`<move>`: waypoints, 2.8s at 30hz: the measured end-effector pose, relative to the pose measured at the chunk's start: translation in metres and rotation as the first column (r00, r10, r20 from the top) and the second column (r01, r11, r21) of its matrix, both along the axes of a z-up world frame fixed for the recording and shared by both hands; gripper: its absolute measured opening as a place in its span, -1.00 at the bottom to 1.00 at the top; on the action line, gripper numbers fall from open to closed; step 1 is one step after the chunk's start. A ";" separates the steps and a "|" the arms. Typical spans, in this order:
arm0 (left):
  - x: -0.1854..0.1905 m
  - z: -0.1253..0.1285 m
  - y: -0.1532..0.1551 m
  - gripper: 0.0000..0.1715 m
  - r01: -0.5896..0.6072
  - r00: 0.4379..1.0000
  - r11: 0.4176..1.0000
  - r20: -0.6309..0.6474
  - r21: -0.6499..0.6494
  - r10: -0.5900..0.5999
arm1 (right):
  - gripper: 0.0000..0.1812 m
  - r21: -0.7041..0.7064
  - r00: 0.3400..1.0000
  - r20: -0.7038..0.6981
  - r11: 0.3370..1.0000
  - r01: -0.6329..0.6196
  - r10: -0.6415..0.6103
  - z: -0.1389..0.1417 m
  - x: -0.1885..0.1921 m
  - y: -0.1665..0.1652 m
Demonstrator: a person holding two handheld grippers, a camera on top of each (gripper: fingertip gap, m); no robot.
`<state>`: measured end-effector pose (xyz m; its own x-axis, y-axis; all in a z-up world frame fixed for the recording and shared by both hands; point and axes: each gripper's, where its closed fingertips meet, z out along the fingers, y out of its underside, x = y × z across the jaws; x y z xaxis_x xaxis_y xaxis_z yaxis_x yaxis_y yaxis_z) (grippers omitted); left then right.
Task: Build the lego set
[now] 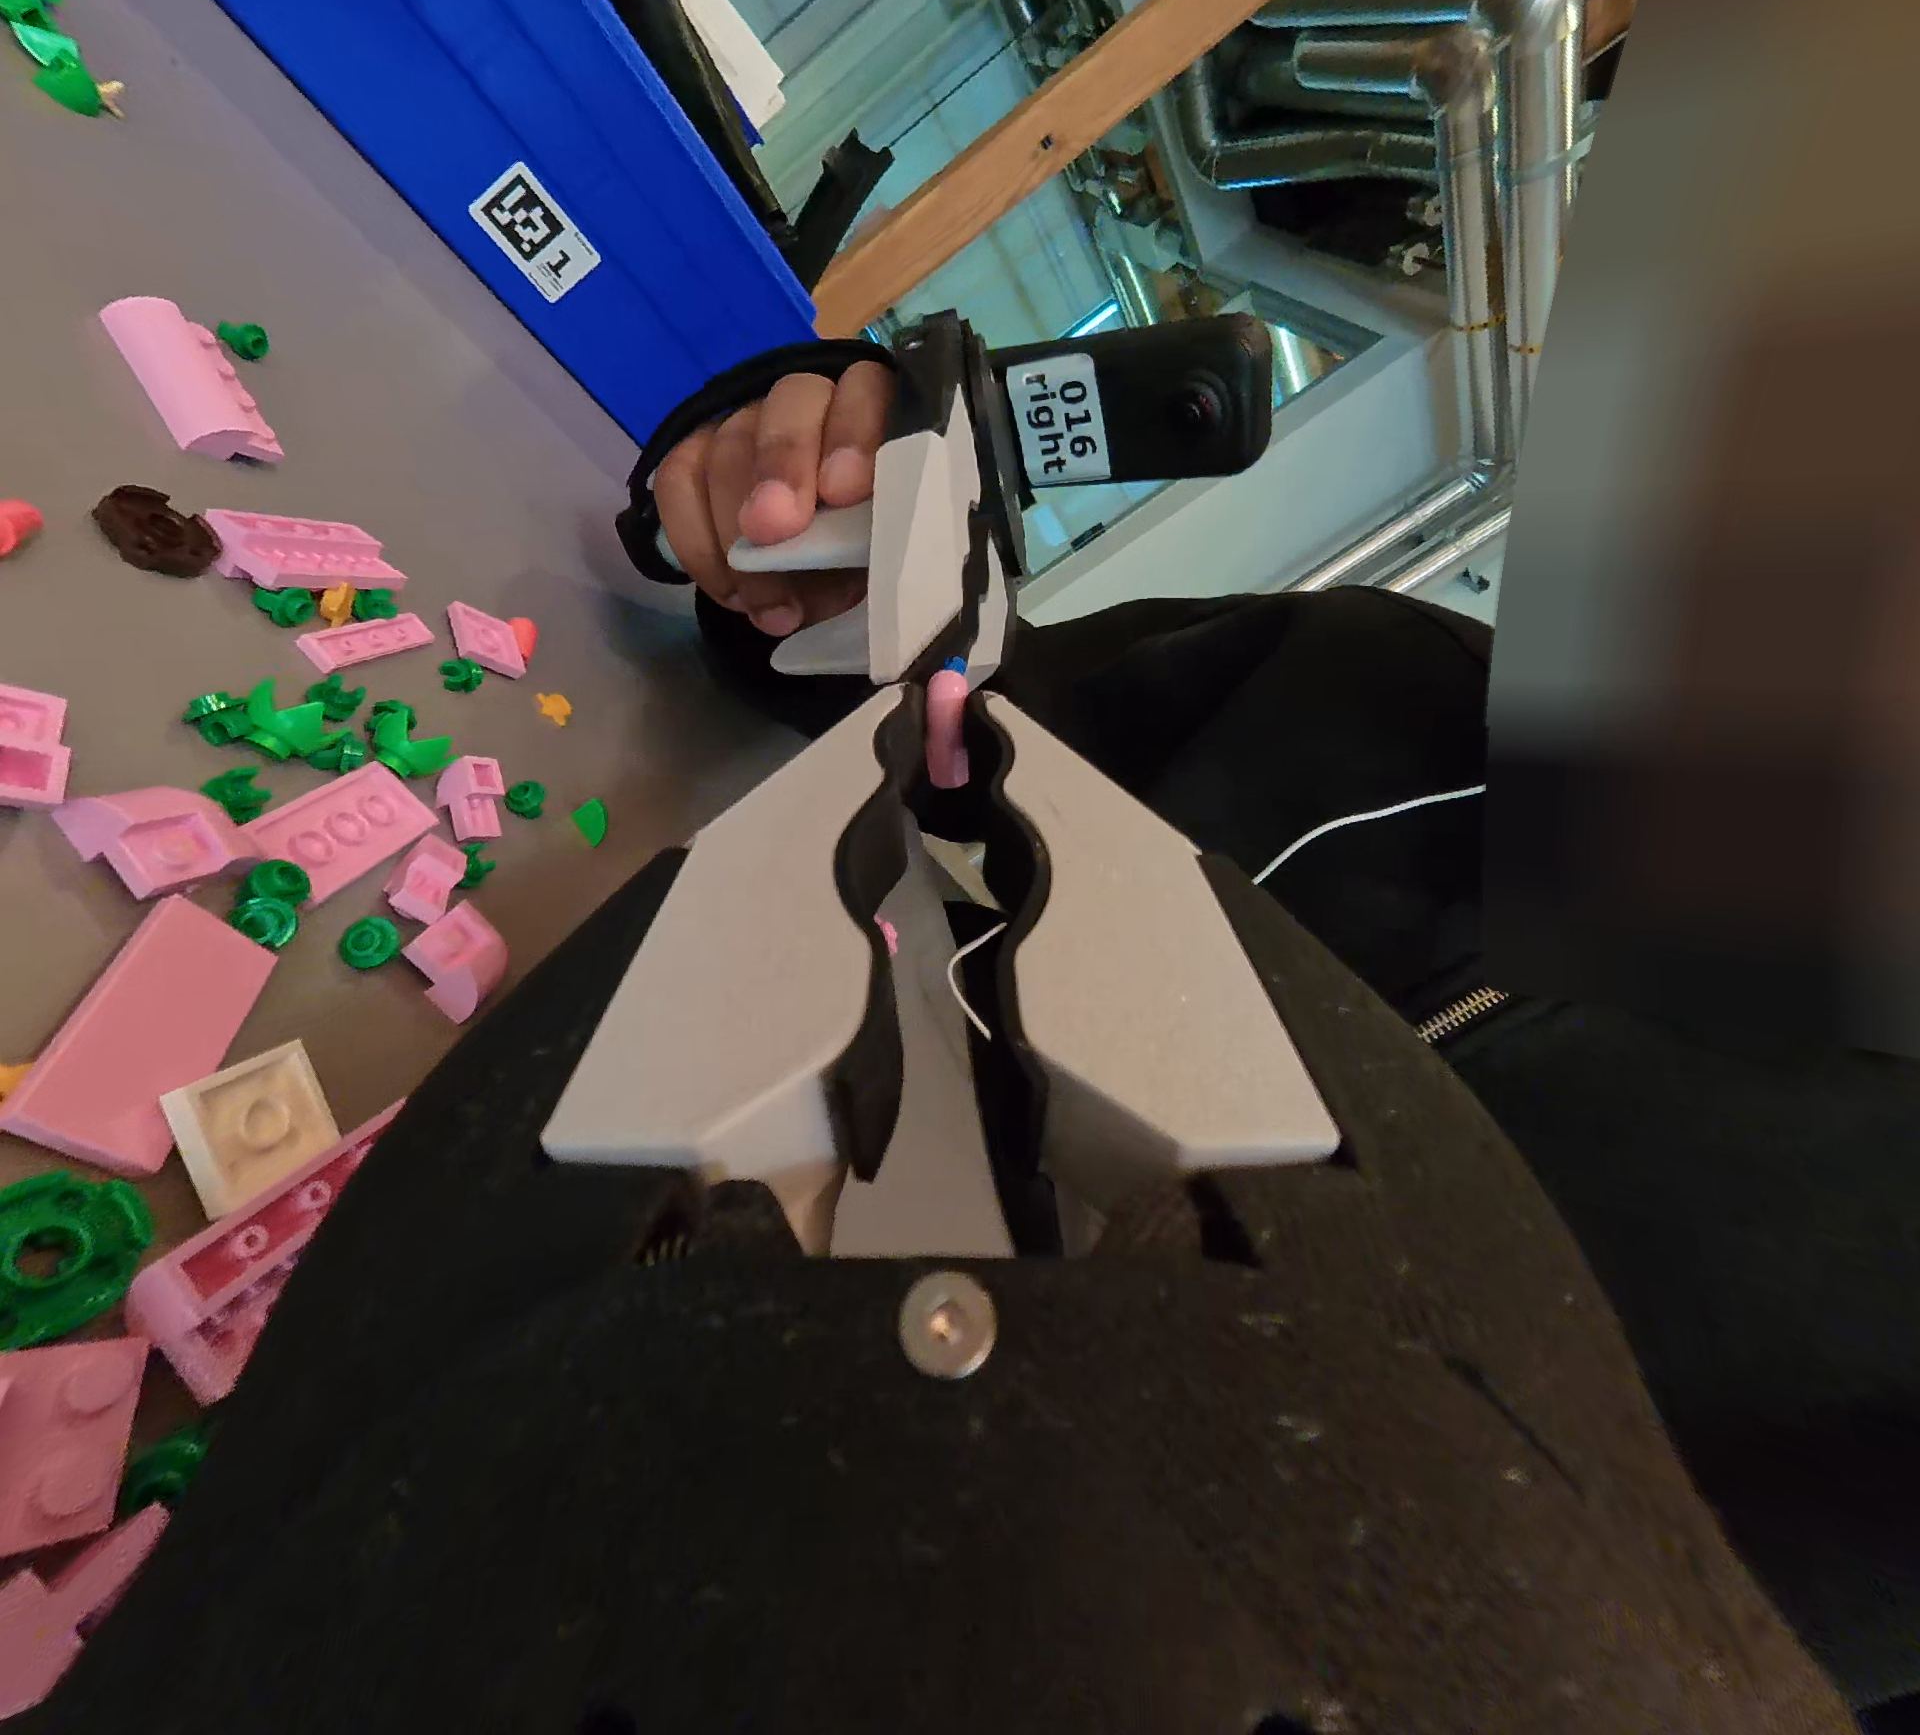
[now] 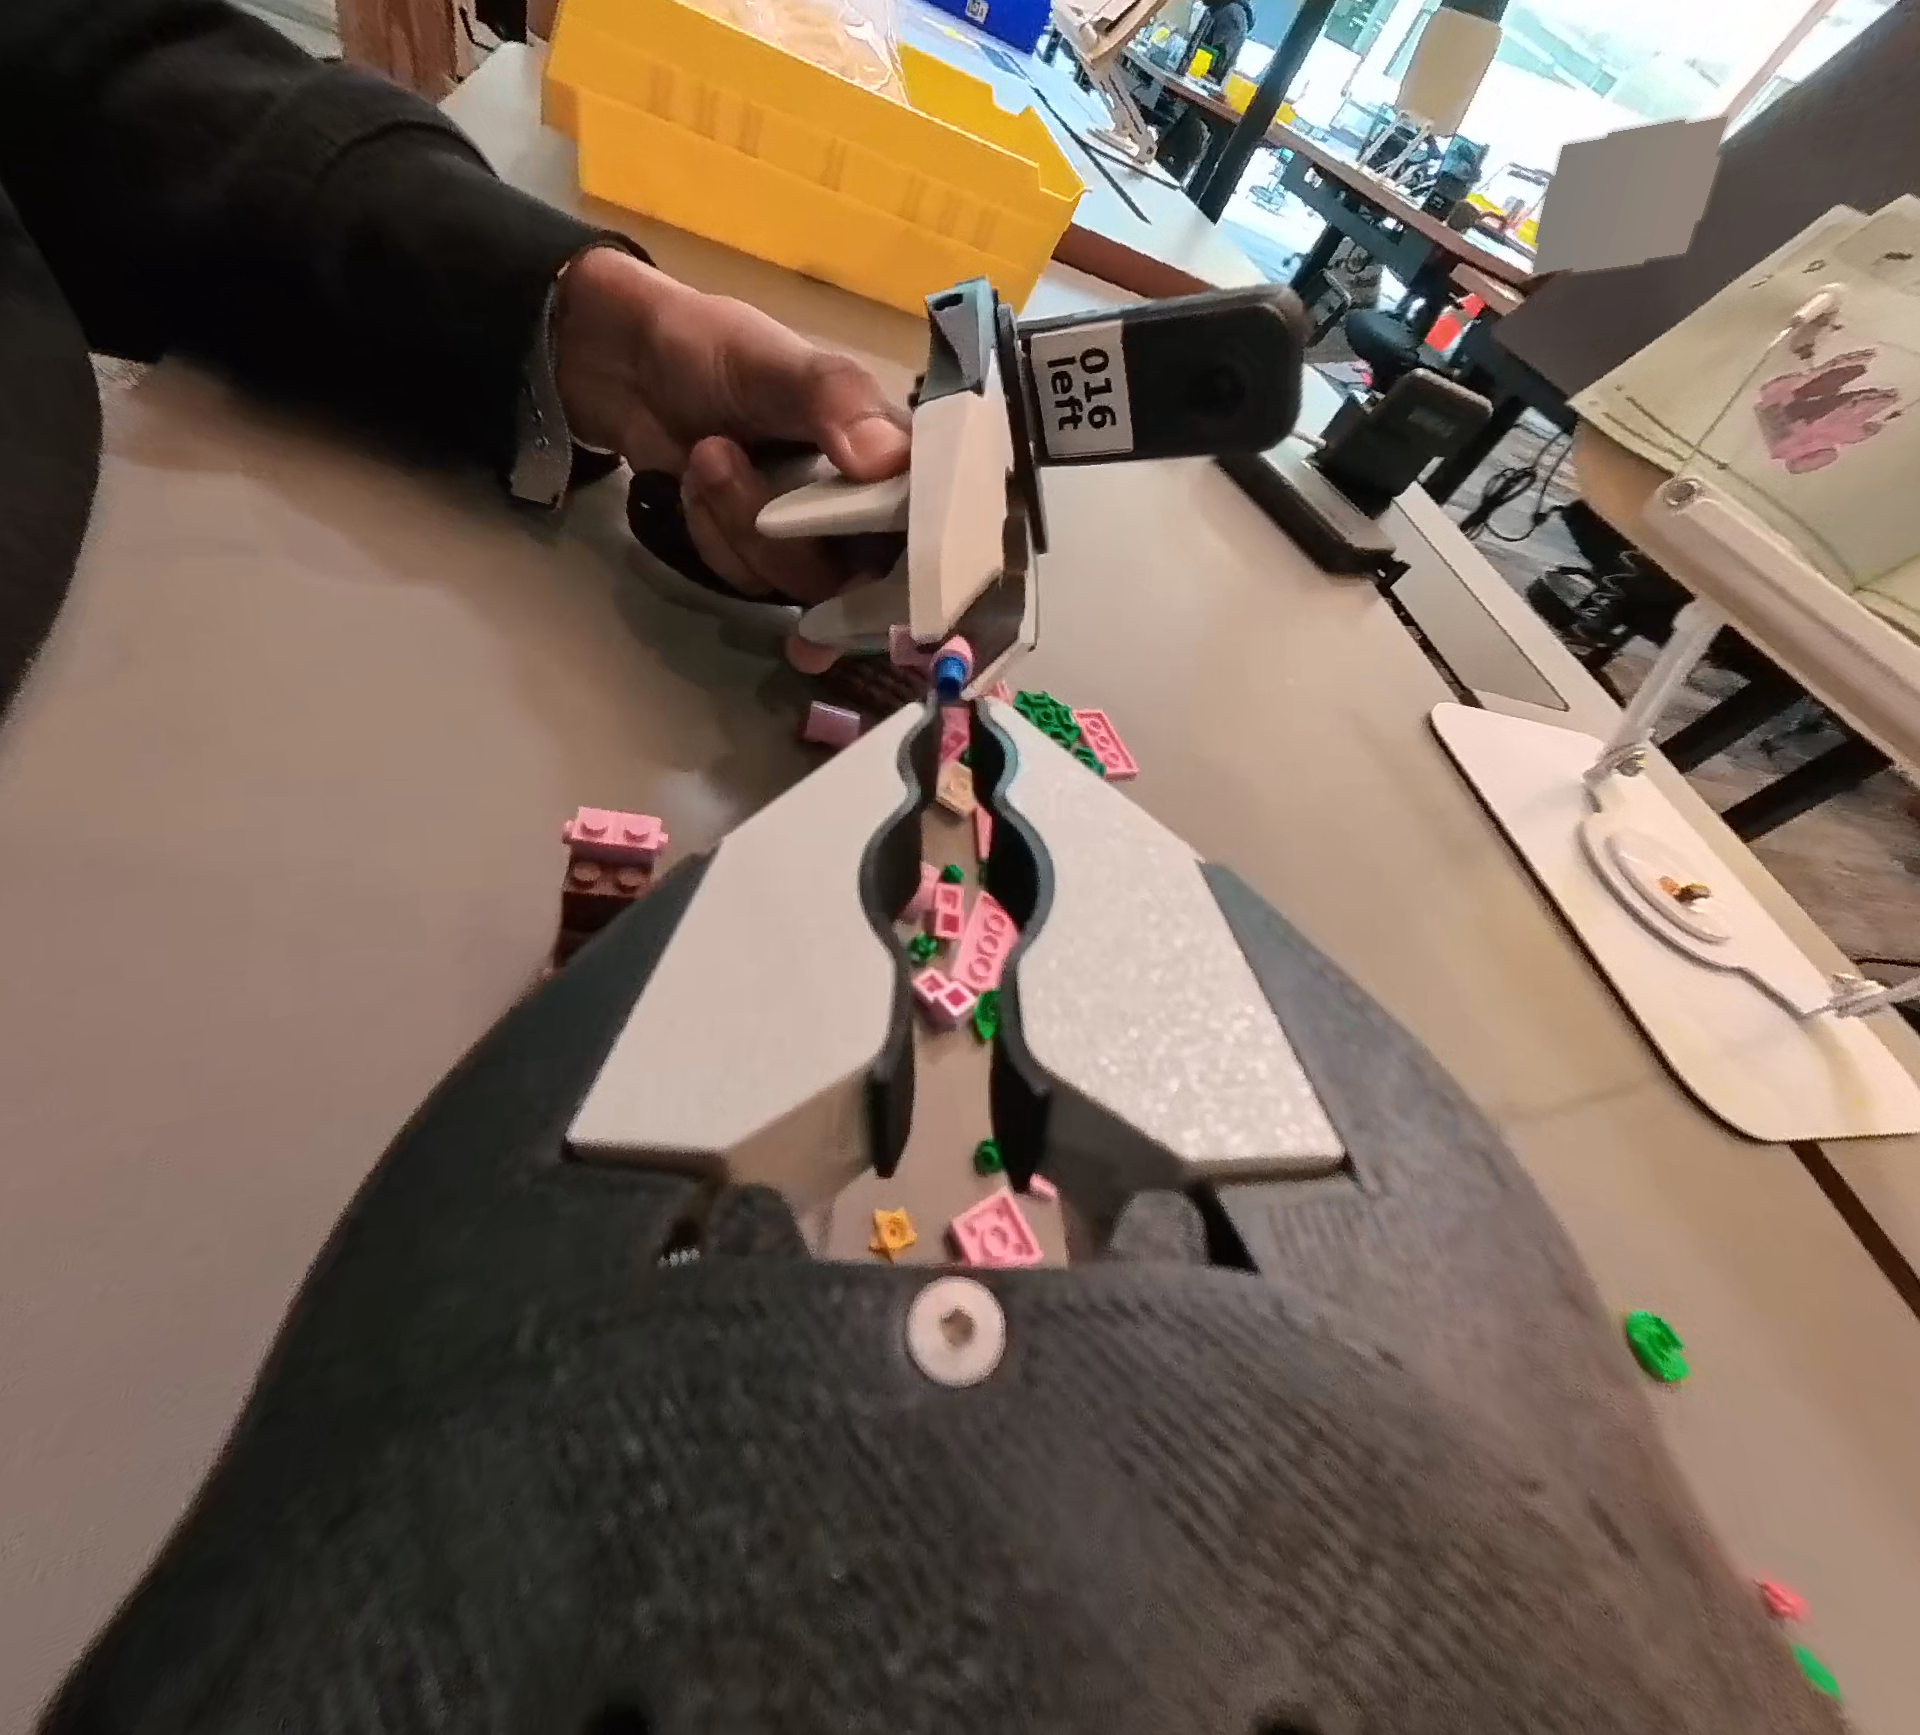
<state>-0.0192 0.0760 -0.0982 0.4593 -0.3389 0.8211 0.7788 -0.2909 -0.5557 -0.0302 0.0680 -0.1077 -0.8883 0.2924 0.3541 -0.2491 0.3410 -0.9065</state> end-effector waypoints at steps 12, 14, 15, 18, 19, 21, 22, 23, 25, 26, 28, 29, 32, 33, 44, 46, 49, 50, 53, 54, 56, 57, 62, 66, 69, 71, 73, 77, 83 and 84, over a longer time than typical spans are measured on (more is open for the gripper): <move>-0.005 -0.008 0.001 -1.00 -0.075 0.983 0.994 -0.172 -0.073 0.062 | -1.00 -0.068 0.991 0.112 0.994 0.083 -0.075 0.007 -0.013 0.007; -0.013 -0.004 -0.002 -1.00 -0.124 0.972 0.991 -0.206 -0.053 0.110 | -1.00 -0.036 0.988 0.090 0.991 0.129 -0.126 0.005 -0.021 0.013; -0.018 -0.001 -0.005 -1.00 -0.147 0.968 0.988 -0.211 -0.036 0.136 | -1.00 -0.036 0.987 0.084 0.990 0.139 -0.135 0.006 -0.022 0.015; -0.028 0.006 -0.013 -1.00 -0.177 0.965 0.984 -0.194 -0.001 0.174 | -0.97 0.014 0.984 0.152 0.996 0.091 -0.093 -0.003 -0.019 0.017; -0.030 0.007 -0.014 -1.00 -0.185 0.964 0.983 -0.192 0.003 0.182 | -0.91 0.059 0.975 0.206 0.996 0.070 -0.081 -0.012 -0.017 0.017; -0.031 0.006 -0.015 -1.00 -0.190 0.963 0.982 -0.191 0.005 0.188 | -0.83 0.142 0.955 0.285 0.989 0.040 -0.079 -0.031 -0.014 0.020; -0.031 0.006 -0.014 -1.00 -0.188 0.964 0.982 -0.191 0.004 0.185 | -0.81 0.180 0.948 0.308 0.983 0.024 -0.079 -0.040 -0.012 0.022; -0.030 0.004 -0.013 -1.00 -0.186 0.965 0.983 -0.191 -0.001 0.182 | -0.82 0.210 0.944 0.318 0.978 0.018 -0.085 -0.046 -0.012 0.025; -0.029 0.002 -0.012 -1.00 -0.181 0.965 0.983 -0.192 -0.009 0.176 | -0.83 0.215 0.935 0.350 0.976 -0.016 -0.062 -0.052 -0.007 0.026; -0.029 0.002 -0.012 -1.00 -0.180 0.966 0.984 -0.192 -0.011 0.174 | -0.82 0.202 0.926 0.375 0.979 -0.033 -0.046 -0.052 -0.004 0.024; -0.029 0.001 -0.012 -1.00 -0.180 0.966 0.984 -0.191 -0.013 0.174 | -0.80 0.175 0.902 0.432 0.981 -0.084 0.000 -0.055 0.005 0.018; -0.030 0.001 -0.012 -1.00 -0.181 0.966 0.983 -0.192 -0.015 0.174 | -0.79 0.183 0.891 0.455 0.978 -0.097 0.003 -0.060 0.007 0.016; -0.030 -0.001 -0.012 -1.00 -0.183 0.964 0.983 -0.200 -0.022 0.175 | -0.76 0.222 0.872 0.490 0.967 -0.123 -0.002 -0.074 0.012 0.012; -0.030 -0.001 -0.012 -1.00 -0.182 0.964 0.983 -0.202 -0.024 0.174 | -0.77 0.244 0.869 0.494 0.961 -0.127 -0.010 -0.078 0.012 0.012; -0.027 -0.004 -0.009 -1.00 -0.165 0.969 0.986 -0.192 -0.028 0.157 | -0.93 0.336 0.901 0.432 0.934 -0.119 -0.040 -0.090 0.016 0.003; -0.029 -0.003 -0.009 -0.94 -0.180 0.965 0.983 -0.197 -0.022 0.172 | -0.94 0.315 0.906 0.421 0.944 -0.097 -0.048 -0.085 0.012 0.003; -0.035 -0.002 -0.010 -0.78 -0.224 0.955 0.974 -0.203 -0.023 0.215 | -0.94 0.212 0.949 0.308 0.977 0.000 -0.067 -0.057 -0.004 0.006; -0.036 -0.002 -0.009 -0.74 -0.233 0.955 0.972 -0.197 -0.023 0.224 | -0.94 0.172 0.966 0.242 0.984 0.046 -0.088 -0.044 -0.010 0.009; -0.033 -0.001 -0.006 -0.68 -0.216 0.967 0.976 -0.139 -0.008 0.213 | -0.94 0.096 0.987 0.030 0.983 0.154 -0.158 -0.010 -0.020 0.019; -0.030 0.000 -0.005 -0.68 -0.200 0.974 0.980 -0.108 0.004 0.199 | -0.94 0.099 0.985 -0.024 0.980 0.172 -0.170 -0.006 -0.020 0.020; -0.025 0.001 -0.001 -0.68 -0.173 0.984 0.984 -0.037 0.029 0.175 | -0.94 0.126 0.977 -0.110 0.972 0.198 -0.184 -0.003 -0.019 0.018; -0.023 0.002 0.001 -0.68 -0.162 0.987 0.986 -0.006 0.041 0.162 | -0.94 0.144 0.971 -0.148 0.967 0.211 -0.190 -0.004 -0.019 0.016; -0.020 -0.006 0.007 -0.81 -0.165 0.986 0.986 0.023 0.011 0.165 | -0.94 0.182 0.948 -0.249 0.952 0.247 -0.199 -0.004 -0.015 0.009; -0.021 -0.004 0.006 -0.93 -0.181 0.983 0.983 0.017 0.011 0.181 | -0.94 0.154 0.952 -0.231 0.959 0.239 -0.200 0.000 -0.013 0.007; -0.022 -0.003 0.005 -0.95 -0.181 0.983 0.983 0.015 0.015 0.181 | -0.93 0.133 0.958 -0.211 0.965 0.228 -0.197 0.001 -0.013 0.006; -0.021 0.000 0.004 -0.95 -0.177 0.984 0.984 0.027 0.033 0.176 | -0.94 0.102 0.963 -0.191 0.972 0.210 -0.188 0.004 -0.011 0.005; -0.021 0.003 0.002 -0.95 -0.167 0.985 0.985 0.048 0.049 0.165 | -0.93 0.064 0.971 -0.169 0.982 0.180 -0.167 0.009 -0.008 0.006; -0.018 0.010 -0.001 -0.95 -0.130 0.987 0.987 0.111 0.092 0.119 | -0.95 -0.014 0.987 -0.105 0.993 0.120 -0.121 0.018 -0.002 0.006; -0.008 0.015 -0.002 -0.95 -0.060 0.989 0.991 0.145 0.123 0.042 | -0.98 -0.030 0.993 -0.086 0.997 0.073 -0.075 0.019 0.005 0.003; -0.008 0.016 -0.002 -0.95 -0.060 0.989 0.990 0.144 0.126 0.041 | -0.98 -0.028 0.993 -0.089 0.997 0.073 -0.075 0.019 0.005 0.003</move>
